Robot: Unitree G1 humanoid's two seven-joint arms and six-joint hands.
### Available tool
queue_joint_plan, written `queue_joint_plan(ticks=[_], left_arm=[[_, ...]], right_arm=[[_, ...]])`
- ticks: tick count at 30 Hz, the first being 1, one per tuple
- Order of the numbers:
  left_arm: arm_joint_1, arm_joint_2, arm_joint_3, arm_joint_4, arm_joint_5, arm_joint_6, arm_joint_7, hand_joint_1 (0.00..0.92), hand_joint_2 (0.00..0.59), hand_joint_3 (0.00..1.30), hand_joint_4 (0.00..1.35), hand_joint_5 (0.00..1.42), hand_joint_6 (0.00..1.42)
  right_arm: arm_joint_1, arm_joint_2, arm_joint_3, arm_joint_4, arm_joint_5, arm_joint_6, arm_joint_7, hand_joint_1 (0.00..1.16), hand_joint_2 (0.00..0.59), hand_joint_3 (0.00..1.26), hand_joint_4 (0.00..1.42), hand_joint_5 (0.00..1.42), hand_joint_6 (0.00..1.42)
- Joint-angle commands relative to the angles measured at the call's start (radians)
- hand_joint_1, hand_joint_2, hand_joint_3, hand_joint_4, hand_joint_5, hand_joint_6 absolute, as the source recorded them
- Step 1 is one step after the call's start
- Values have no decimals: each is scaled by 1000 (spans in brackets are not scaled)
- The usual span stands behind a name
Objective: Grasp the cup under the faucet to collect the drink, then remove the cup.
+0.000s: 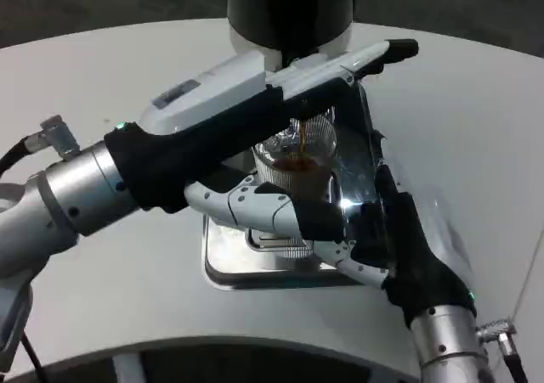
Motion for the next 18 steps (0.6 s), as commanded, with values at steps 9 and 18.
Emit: queue_joint_plan(ticks=[9, 18], left_arm=[[37, 28, -7, -28, -10, 6, -16, 0, 108, 0, 0, 58, 37], [36, 30, -6, -18, -11, 6, -18, 0, 113, 0, 0, 69, 39]], right_arm=[[-86, 5, 17, 114, 90, -56, -34, 663, 196, 0, 0, 0, 139], [-151, 1, 12, 194, 119, -71, -45, 689, 195, 0, 0, 0, 156]])
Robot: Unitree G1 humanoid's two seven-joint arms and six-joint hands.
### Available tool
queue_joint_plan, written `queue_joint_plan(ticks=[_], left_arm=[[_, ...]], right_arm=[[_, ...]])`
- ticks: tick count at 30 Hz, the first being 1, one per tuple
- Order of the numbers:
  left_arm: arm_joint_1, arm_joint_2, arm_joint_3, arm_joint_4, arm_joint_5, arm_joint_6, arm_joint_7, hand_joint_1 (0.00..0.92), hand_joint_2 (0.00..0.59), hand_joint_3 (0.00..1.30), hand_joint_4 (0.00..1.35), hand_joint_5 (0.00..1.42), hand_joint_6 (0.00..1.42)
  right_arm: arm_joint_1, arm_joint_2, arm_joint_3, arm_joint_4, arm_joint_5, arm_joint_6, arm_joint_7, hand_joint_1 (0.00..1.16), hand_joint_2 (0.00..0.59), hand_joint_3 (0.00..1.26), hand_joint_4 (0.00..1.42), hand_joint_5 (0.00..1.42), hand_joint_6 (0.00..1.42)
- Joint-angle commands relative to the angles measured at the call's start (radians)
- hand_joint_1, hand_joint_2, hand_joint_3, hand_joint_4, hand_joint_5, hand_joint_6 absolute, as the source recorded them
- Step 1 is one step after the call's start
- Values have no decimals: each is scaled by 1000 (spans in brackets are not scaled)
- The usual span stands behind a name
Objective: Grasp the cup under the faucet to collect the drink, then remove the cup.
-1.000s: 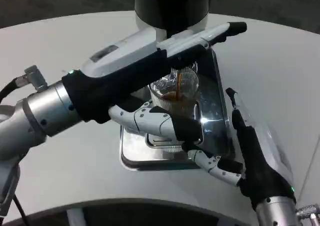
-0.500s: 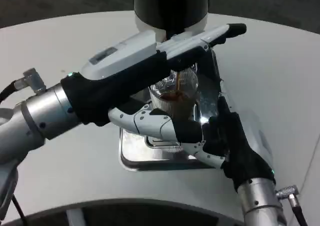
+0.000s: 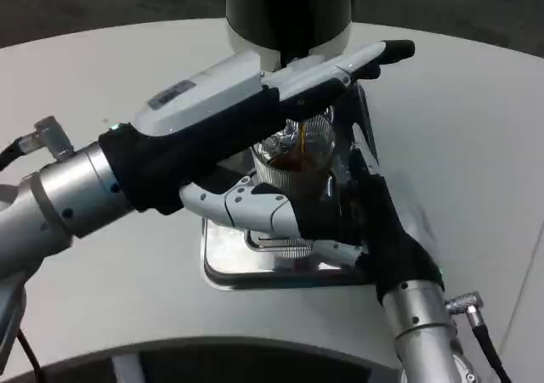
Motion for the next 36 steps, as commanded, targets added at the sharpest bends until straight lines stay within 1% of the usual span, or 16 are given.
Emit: queue_joint_plan(ticks=[1, 8, 18, 23, 30, 32, 36], left_arm=[[25, 16, -11, -1, -7, -4, -21, 0, 113, 0, 0, 69, 39], [26, 20, -6, 1, -7, -3, -22, 0, 114, 0, 0, 71, 40], [34, 28, 4, -3, -9, -6, -19, 0, 114, 0, 0, 71, 40], [52, 1, 43, -2, -37, -24, 28, 0, 123, 0, 0, 62, 31], [86, -73, 138, -4, -133, -92, 122, 0, 147, 0, 0, 99, 63], [96, -82, 159, -8, -152, -97, 137, 0, 148, 0, 0, 102, 65], [126, -73, 179, -34, -167, -79, 138, 0, 154, 0, 0, 113, 75]], right_arm=[[-23, 2, 2, 44, 21, -23, -14, 710, 192, 0, 0, 0, 160], [-60, 14, 1, 103, 47, -41, -36, 719, 182, 0, 0, 3, 174], [-100, 18, 3, 169, 66, -66, -65, 725, 183, 0, 0, 3, 178], [-111, 23, 4, 189, 70, -72, -72, 734, 175, 0, 0, 3, 191], [-122, 22, 18, 207, 60, -82, -75, 738, 175, 0, 0, 12, 193], [-127, 22, 22, 213, 57, -81, -74, 739, 175, 0, 0, 13, 194], [-136, 25, 28, 231, 58, -83, -75, 743, 175, 0, 0, 15, 195]])
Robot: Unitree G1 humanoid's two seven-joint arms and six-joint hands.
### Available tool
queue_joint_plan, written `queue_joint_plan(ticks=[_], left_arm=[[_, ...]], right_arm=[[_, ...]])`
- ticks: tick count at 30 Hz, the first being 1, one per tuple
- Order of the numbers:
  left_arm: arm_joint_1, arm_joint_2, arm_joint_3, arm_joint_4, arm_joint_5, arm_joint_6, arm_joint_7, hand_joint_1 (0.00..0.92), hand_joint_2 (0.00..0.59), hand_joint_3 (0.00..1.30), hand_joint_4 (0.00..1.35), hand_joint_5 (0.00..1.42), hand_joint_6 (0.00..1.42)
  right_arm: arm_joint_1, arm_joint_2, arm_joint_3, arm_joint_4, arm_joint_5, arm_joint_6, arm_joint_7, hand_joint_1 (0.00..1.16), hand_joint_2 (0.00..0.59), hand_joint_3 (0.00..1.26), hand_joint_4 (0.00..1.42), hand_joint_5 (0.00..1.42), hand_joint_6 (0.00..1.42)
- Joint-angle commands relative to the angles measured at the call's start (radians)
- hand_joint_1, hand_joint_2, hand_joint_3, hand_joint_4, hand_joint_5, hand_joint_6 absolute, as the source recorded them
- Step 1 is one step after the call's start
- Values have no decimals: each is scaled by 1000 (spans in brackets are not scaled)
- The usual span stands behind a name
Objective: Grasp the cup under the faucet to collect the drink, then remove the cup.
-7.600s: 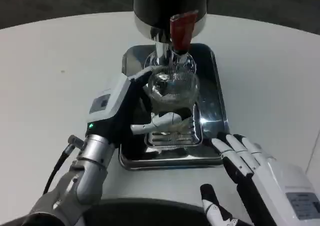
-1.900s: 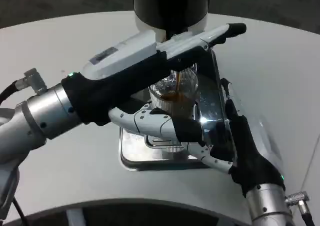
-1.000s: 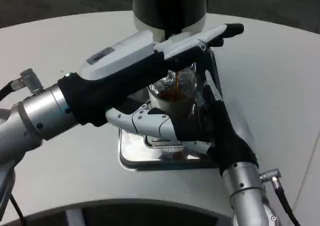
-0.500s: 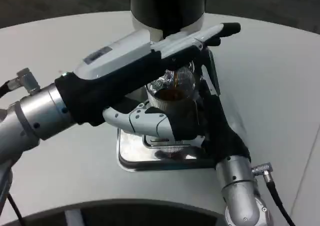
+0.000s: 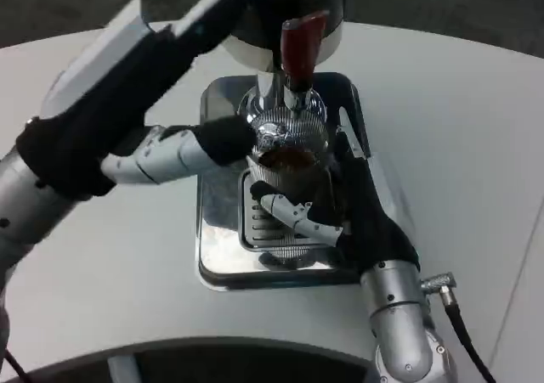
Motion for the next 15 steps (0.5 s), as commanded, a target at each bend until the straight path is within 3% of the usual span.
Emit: queue_joint_plan(ticks=[1, 15], left_arm=[[54, 2, 32, -40, -17, -1, 19, 0, 155, 1, 0, 115, 78], [252, 49, 171, -48, -13, 37, 50, 0, 168, 26, 0, 143, 92]], right_arm=[[-7, 11, 22, 40, 4, -8, 7, 745, 174, 0, 0, 15, 195], [-60, 26, 20, 143, 20, -41, -19, 758, 169, 0, 0, 16, 195]])
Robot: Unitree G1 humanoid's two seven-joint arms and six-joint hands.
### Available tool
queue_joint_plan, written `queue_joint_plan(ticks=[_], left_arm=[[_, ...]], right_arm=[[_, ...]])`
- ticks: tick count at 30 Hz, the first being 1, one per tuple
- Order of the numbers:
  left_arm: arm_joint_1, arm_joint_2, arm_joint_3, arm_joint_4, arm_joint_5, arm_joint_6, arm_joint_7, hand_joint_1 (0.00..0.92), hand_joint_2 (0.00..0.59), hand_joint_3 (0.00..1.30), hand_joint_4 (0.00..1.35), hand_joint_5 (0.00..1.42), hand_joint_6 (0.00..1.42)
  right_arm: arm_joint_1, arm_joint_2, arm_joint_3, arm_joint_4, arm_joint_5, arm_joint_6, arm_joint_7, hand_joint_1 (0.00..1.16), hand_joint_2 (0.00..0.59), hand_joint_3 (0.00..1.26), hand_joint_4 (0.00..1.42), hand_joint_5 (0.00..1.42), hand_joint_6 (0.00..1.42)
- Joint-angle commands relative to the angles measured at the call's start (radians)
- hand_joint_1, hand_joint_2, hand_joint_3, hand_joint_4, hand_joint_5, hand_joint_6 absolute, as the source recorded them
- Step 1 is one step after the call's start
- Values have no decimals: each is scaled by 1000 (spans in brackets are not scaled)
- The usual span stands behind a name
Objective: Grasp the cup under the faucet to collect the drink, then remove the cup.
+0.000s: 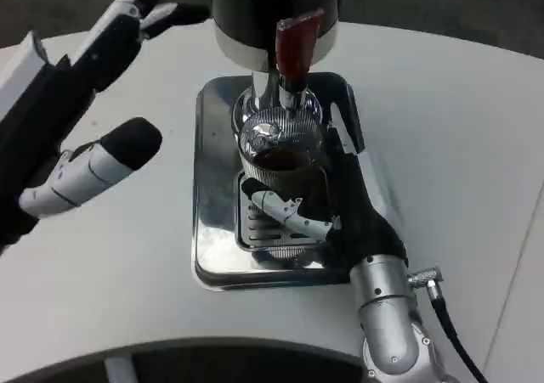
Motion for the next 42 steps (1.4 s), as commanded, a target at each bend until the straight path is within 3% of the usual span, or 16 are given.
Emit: queue_joint_plan(ticks=[1, 6, 13, 18, 20, 23, 28, 35, 42], left_arm=[[45, 20, 32, 9, 9, 12, 14, 0, 168, 26, 0, 143, 93], [73, 24, 47, 6, 10, 23, 21, 0, 169, 32, 0, 144, 97], [91, 28, 59, 8, 9, 34, 20, 0, 171, 36, 0, 144, 92], [87, 30, 59, 12, 10, 43, 21, 0, 171, 36, 0, 144, 91], [88, 31, 58, 10, 10, 47, 21, 0, 172, 36, 0, 144, 91], [91, 31, 56, 5, 12, 52, 21, 0, 172, 37, 0, 139, 90], [95, 35, 59, 2, 17, 58, 20, 0, 173, 37, 0, 133, 90], [97, 36, 56, -8, 22, 65, 16, 0, 171, 37, 0, 131, 90], [102, 43, 48, -18, 46, 59, 13, 0, 163, 19, 0, 120, 66]], right_arm=[[-7, 15, 11, 54, 15, -10, 5, 759, 169, 0, 0, 16, 195], [-32, 24, 6, 109, 24, -25, -13, 761, 169, 0, 2, 16, 206], [-64, 47, -16, 192, 48, -69, -63, 842, 170, 84, 173, 169, 354], [-79, 61, -28, 239, 65, -112, -111, 944, 193, 332, 473, 468, 677], [-86, 66, -34, 258, 75, -133, -130, 963, 189, 372, 526, 528, 728], [-95, 71, -41, 282, 87, -161, -157, 1028, 191, 475, 632, 693, 948], [-107, 75, -46, 309, 98, -205, -196, 1113, 166, 577, 711, 827, 1123], [-103, 73, -42, 302, 97, -222, -233, 1140, 89, 649, 796, 892, 1242], [-84, 63, -27, 257, 73, -234, -256, 1153, 85, 670, 830, 914, 1289]])
